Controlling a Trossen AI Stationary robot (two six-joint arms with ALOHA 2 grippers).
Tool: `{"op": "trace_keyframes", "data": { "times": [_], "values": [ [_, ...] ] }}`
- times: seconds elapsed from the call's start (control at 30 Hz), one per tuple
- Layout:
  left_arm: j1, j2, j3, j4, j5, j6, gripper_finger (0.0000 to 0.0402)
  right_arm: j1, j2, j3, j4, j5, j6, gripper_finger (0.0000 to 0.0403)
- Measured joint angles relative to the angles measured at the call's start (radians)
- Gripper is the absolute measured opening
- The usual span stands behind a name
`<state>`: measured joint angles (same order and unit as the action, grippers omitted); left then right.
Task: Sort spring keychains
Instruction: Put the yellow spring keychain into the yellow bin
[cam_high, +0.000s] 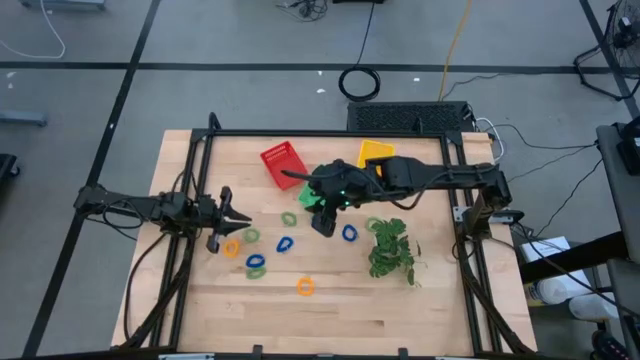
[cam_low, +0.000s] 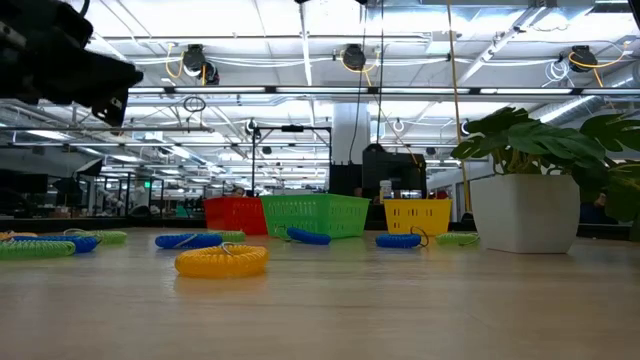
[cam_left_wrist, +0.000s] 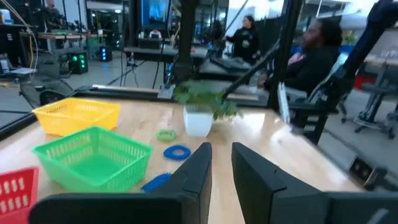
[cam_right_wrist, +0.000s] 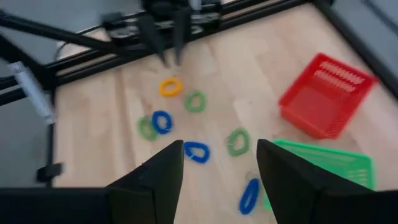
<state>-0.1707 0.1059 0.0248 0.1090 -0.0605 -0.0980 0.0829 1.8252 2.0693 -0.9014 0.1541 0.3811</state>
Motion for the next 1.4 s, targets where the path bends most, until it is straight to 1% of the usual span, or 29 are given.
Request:
{"op": "trace_keyframes", "data": {
  "times": [0.07, 0.13, 0.27, 0.33, 0.47, 0.57, 0.67, 0.8, 0.9, 1.0, 1.07, 1.2, 1.4],
  "values": [
    [0.0, 0.0, 0.031, 0.0, -0.005, -0.01, 0.0091, -0.007, 0.0, 0.0, -0.003, 0.001, 0.0, 0.0192],
    [0.0, 0.0, 0.074, -0.02, -0.036, -0.012, 0.0114, -0.012, 0.0, 0.0, -0.004, 0.0, -0.001, 0.0192],
    [0.0, 0.026, 0.176, -0.067, -0.128, -0.008, 0.0175, -0.021, 0.0, 0.0, -0.004, -0.001, -0.03, 0.0192],
    [0.0, 0.051, 0.236, -0.088, -0.155, 0.001, 0.0205, -0.024, 0.0, 0.0, -0.004, -0.001, -0.055, 0.0192],
    [0.0, 0.125, 0.365, -0.134, -0.159, 0.028, 0.0254, -0.025, 0.0, 0.0, -0.002, -0.001, -0.105, 0.0192],
    [0.0, 0.205, 0.478, -0.182, -0.159, 0.04, 0.0272, -0.025, 0.0, 0.0, -0.002, -0.001, -0.144, 0.0192],
    [0.0, 0.302, 0.602, -0.27, -0.16, 0.046, 0.0277, -0.025, -0.01, 0.0, -0.007, -0.002, -0.169, 0.0192],
    [0.0, 0.436, 0.77, -0.45, -0.161, 0.075, 0.0275, -0.025, -0.034, 0.0, 0.01, -0.003, -0.211, 0.0192],
    [0.0, 0.514, 0.877, -0.557, -0.161, 0.077, 0.0274, -0.024, -0.058, -0.001, 0.032, -0.001, -0.251, 0.0192],
    [0.0, 0.58, 0.969, -0.646, -0.16, 0.058, 0.0276, -0.024, -0.098, -0.001, 0.056, -0.002, -0.288, 0.0192],
    [0.0, 0.617, 1.029, -0.715, -0.154, 0.033, 0.0274, -0.026, -0.118, 0.0, 0.11, 0.0, -0.3, 0.0192],
    [-0.001, 0.7, 1.148, -0.904, -0.146, 0.0, 0.0266, -0.032, -0.157, 0.0, 0.178, 0.001, -0.31, 0.0192],
    [-0.002, 0.831, 1.291, -1.152, -0.063, -0.079, 0.0251, -0.044, -0.192, 0.001, 0.269, 0.001, -0.327, 0.0192]
  ]
}}
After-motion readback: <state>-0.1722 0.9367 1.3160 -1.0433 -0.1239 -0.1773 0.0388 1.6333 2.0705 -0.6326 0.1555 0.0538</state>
